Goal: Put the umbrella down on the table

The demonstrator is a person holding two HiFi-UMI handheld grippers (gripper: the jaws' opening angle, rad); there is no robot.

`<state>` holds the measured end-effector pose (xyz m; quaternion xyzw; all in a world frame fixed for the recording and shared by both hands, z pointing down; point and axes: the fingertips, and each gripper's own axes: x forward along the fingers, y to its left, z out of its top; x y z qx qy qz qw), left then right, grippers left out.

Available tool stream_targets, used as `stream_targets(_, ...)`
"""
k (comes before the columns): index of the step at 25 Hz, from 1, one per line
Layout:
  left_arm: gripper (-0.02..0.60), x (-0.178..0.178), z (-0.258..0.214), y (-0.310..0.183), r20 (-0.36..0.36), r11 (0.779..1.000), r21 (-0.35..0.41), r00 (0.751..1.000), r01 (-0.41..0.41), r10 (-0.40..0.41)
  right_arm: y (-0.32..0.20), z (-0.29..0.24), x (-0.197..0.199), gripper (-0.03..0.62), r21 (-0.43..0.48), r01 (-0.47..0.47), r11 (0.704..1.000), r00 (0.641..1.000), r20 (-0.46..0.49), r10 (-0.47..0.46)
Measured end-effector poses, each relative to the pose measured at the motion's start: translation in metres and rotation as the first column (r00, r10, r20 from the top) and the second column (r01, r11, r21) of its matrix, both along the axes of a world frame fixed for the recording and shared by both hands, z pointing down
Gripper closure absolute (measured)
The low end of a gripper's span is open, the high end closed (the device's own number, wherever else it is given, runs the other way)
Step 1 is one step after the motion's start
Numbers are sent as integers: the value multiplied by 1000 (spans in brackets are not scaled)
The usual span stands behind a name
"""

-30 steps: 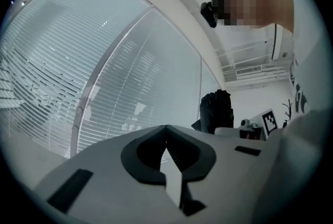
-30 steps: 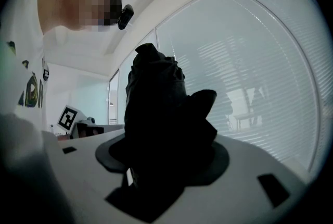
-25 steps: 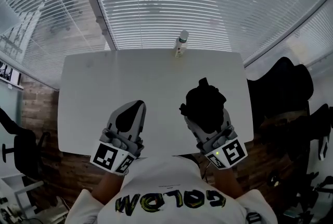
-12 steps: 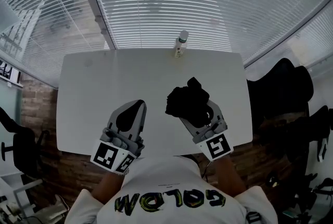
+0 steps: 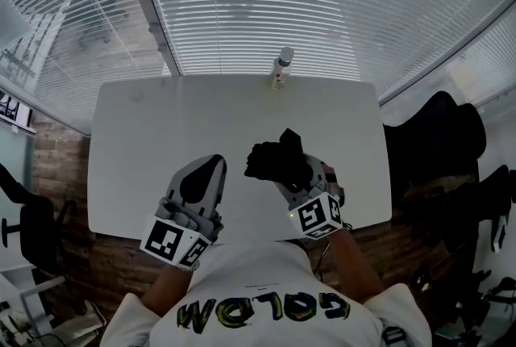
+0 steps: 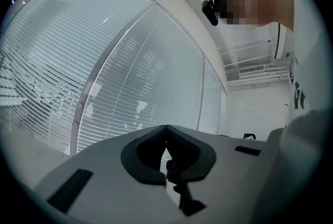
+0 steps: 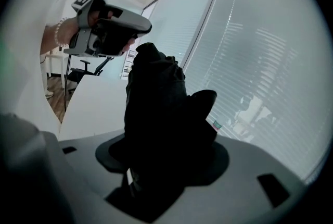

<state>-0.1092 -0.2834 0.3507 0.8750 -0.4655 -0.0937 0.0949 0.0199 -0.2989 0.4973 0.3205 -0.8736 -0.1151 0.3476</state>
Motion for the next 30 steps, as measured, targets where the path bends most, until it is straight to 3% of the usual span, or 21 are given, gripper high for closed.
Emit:
stream_targets(9, 571, -3, 1, 3, 0, 1000, -1, 1000, -1, 1, -8, 59, 3, 333, -64, 44, 997, 980, -193, -56)
stream_targets(17, 571, -4, 2, 3, -1, 1000, -4, 1000, -4, 4, -16, 117, 5, 333, -132, 79, 988, 934, -338, -120)
stream_targets(30, 571, -7, 6, 8, -3, 1000, -12, 1000, 9, -9, -24, 169, 6, 332, -256, 101, 961, 901, -387, -197)
